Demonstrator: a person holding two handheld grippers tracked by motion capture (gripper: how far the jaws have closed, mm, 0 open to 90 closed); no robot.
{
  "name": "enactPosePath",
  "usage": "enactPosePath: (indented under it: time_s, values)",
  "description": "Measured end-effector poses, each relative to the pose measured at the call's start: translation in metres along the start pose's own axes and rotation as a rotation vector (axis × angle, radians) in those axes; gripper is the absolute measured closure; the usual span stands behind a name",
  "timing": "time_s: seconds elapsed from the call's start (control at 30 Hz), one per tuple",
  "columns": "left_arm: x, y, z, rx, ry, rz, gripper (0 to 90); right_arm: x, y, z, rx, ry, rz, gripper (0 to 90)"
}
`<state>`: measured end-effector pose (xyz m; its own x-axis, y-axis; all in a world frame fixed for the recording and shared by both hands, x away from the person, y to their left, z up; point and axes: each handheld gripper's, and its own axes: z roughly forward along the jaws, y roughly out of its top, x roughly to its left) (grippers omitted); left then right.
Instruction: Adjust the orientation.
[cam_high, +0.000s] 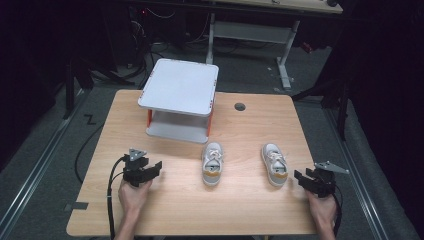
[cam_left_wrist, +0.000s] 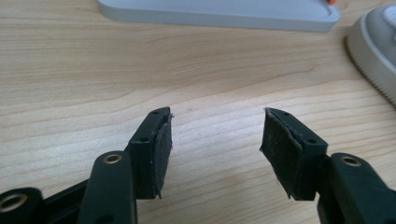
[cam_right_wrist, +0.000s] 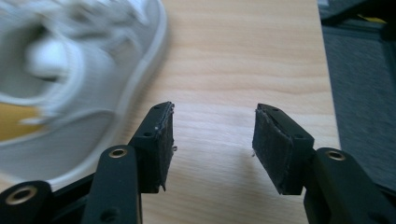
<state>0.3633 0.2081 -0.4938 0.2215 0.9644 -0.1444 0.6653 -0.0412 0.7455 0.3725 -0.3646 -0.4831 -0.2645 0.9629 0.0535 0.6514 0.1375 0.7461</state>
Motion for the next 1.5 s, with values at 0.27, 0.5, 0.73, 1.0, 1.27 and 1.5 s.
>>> enactPosePath:
  time_s: [0.27,0.5,0.73,1.0,1.27,1.5]
  values:
    - [-0.001,-0.007,0.007,0.007,0.055,0.035,42.4,0.027,0.016,-0.030,-0.099,0.127,-0.042,54.5]
    - [-0.007,-0.008,0.010,0.002,0.095,0.100,41.1,0.062,0.041,-0.026,-0.056,0.220,-0.124,59.3]
    - [-0.010,-0.008,0.011,0.003,0.096,0.108,38.1,0.075,0.045,0.005,0.101,0.204,-0.118,61.3]
    - [-0.010,-0.008,0.011,0.005,0.096,0.107,37.3,0.085,0.046,0.021,0.145,0.186,-0.157,77.1]
    - [-0.010,-0.009,0.011,0.003,0.093,0.104,36.9,0.080,0.048,0.011,0.111,0.164,-0.167,83.7]
    - [-0.010,-0.009,0.011,0.003,0.094,0.104,36.9,0.101,0.059,0.000,0.082,0.210,-0.231,83.8]
